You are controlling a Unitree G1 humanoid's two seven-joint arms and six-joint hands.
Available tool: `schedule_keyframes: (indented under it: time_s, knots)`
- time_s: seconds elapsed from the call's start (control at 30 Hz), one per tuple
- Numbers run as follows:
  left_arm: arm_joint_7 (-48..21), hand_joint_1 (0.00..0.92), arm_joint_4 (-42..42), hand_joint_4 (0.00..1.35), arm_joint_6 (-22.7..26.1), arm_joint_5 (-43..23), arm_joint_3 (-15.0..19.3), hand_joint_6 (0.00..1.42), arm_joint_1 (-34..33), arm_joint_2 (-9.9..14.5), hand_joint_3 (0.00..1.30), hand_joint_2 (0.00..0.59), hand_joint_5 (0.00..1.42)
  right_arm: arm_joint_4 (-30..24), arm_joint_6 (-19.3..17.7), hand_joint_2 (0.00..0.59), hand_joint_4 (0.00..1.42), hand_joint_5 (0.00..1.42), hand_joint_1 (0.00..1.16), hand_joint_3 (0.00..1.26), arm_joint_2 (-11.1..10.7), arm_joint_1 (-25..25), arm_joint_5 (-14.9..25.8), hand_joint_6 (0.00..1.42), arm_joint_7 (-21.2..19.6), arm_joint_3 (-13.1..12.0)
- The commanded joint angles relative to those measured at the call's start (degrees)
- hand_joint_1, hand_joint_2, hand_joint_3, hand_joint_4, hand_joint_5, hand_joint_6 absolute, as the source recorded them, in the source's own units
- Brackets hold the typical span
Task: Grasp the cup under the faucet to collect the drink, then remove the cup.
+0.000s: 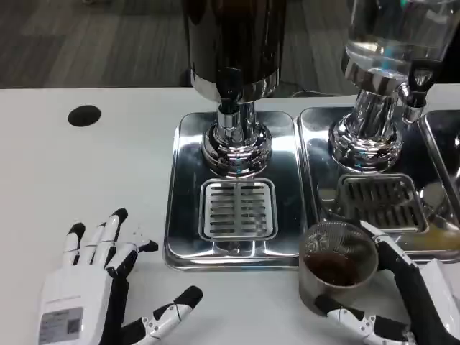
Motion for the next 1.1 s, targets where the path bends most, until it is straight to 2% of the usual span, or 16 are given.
schedule_keyframes:
  time_s: [0.03, 0.2, 0.37, 0.47, 0.83, 1.1]
  knots:
    - [-0.6, 0.000, 0.5, 0.00, -0.3, -0.6, 0.2, 0.01, 0.2, 0.2, 0.44, 0.134, 0.11, 0.1, -1.1, 0.167, 0.27, 0.36, 0.71, 0.19, -0.6, -0.4, 0.5, 0.40, 0.6, 0.1]
    - [-0.6, 0.000, 0.5, 0.00, -0.8, -0.9, 0.2, 0.00, 0.3, 0.1, 0.46, 0.136, 0.11, 0.0, -1.0, 0.167, 0.16, 0.28, 0.68, 0.12, -0.8, -0.3, 1.0, 0.36, 2.0, 0.3]
    - [-0.6, 0.000, 0.6, 0.00, -1.2, -1.1, 0.1, 0.00, 0.3, 0.1, 0.47, 0.136, 0.11, -0.3, -1.5, 0.147, 0.07, 0.20, 0.58, 0.08, -0.9, 0.2, 2.0, 0.30, 3.2, 0.2]
    - [-0.6, 0.000, 0.4, 0.00, -1.3, -0.9, 0.1, 0.00, 0.3, 0.0, 0.47, 0.137, 0.11, -0.9, -2.1, 0.145, 0.00, 0.16, 0.56, 0.03, -0.8, 0.7, 3.2, 0.26, 3.9, -0.2]
    - [-0.3, 0.000, 0.1, 0.00, -2.0, -0.8, -0.1, 0.00, 0.1, -0.2, 0.47, 0.131, 0.12, -1.7, -3.4, 0.141, 0.00, 0.03, 0.51, 0.00, -0.7, 2.2, 5.8, 0.16, 5.3, -1.4]
    - [0.6, 0.000, -0.2, 0.00, -3.1, -1.5, 0.5, 0.00, 0.3, -0.4, 0.47, 0.129, 0.12, -4.6, -5.1, 0.149, 0.00, 0.04, 0.55, 0.00, -0.4, 3.0, 12.6, 0.16, 7.4, -4.7]
